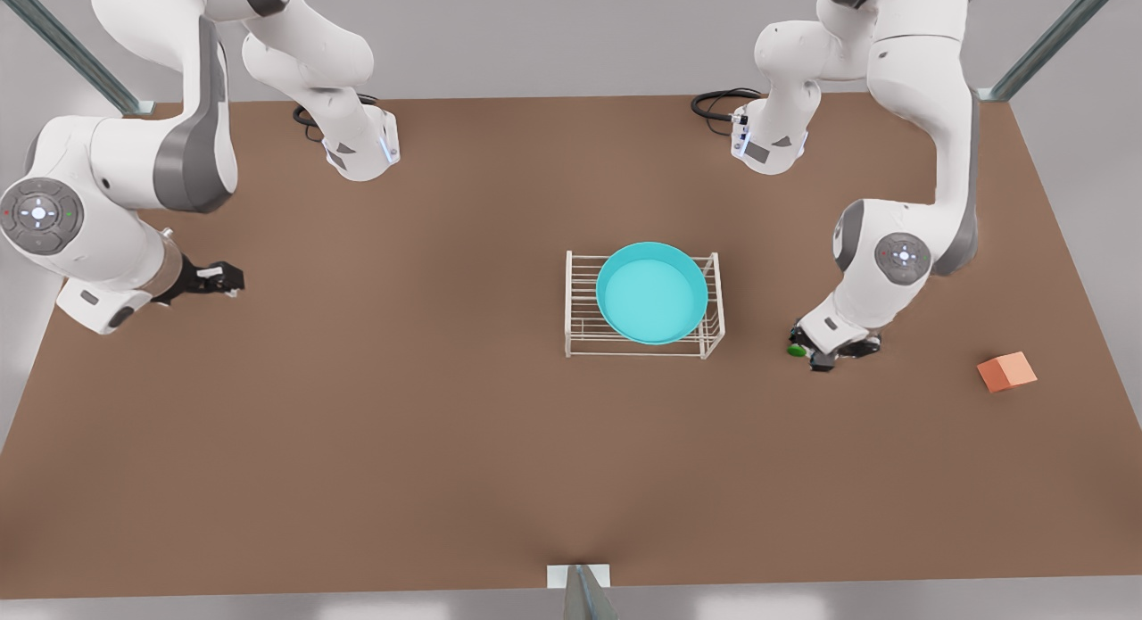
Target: Place the plate on the shelf with right arm and place the red button switch in the plate with left arm
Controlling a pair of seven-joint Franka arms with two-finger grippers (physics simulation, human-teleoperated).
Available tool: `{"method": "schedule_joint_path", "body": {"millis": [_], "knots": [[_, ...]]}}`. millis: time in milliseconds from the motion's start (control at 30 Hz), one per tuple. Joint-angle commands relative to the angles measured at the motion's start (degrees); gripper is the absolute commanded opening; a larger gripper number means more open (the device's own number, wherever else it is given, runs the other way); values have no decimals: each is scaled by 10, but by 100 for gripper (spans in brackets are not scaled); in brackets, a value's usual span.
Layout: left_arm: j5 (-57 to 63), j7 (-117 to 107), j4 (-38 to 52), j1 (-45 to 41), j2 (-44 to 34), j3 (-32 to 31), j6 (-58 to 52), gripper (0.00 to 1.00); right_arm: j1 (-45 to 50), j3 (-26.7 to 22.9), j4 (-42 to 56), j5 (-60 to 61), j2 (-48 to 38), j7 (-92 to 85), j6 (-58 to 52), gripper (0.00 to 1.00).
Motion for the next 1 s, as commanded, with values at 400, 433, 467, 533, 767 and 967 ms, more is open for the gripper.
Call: {"method": "schedule_joint_path", "body": {"millis": [400, 433, 467, 533, 767, 967], "knots": [[-51, -647, 113, -100, 70, -154, -142, 35, 0, 0, -5, 1, -6, 5, -7, 100], [-51, -647, 111, -101, 79, -154, -133, 35, 0, 0, -5, 1, -6, 5, -7, 100], [-50, -646, 108, -101, 90, -155, -120, 35, 0, 0, -5, 1, -6, 5, -7, 100], [-50, -646, 107, -100, 100, -154, -108, 40, 0, 0, -5, 1, -6, 6, -7, 100], [-33, -493, 172, -32, 74, -146, -268, 100, 0, 0, -4, 1, -6, 6, -7, 100], [5, -47, 293, -23, 44, -2, -413, 100, 0, -1, -2, 0, -13, 5, -14, 100]]}}
